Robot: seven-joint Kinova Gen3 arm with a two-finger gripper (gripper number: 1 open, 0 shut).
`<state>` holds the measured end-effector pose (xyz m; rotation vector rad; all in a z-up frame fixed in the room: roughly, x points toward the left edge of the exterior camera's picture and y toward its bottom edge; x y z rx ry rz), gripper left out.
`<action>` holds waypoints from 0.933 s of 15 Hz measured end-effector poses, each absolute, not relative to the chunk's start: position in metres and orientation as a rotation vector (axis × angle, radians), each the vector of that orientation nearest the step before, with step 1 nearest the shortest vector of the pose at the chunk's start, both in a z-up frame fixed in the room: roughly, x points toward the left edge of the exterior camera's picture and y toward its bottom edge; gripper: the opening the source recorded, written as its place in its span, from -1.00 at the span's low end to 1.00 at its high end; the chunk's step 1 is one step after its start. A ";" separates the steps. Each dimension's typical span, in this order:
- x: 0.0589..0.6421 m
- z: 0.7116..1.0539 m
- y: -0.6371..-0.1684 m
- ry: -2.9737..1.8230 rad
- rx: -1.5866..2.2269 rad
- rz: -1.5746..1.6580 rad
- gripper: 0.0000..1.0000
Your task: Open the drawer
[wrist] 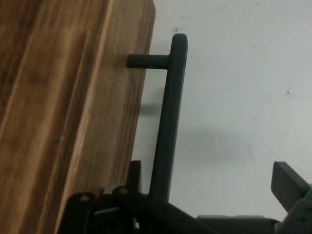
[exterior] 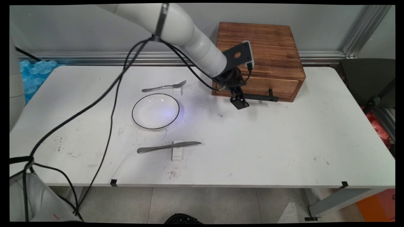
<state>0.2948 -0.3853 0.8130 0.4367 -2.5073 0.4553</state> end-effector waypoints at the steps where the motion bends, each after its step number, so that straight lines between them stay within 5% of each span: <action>1: 0.293 0.809 -0.387 -2.510 0.431 0.455 1.00; 14: 0.268 0.760 -0.409 -2.540 0.361 0.438 1.00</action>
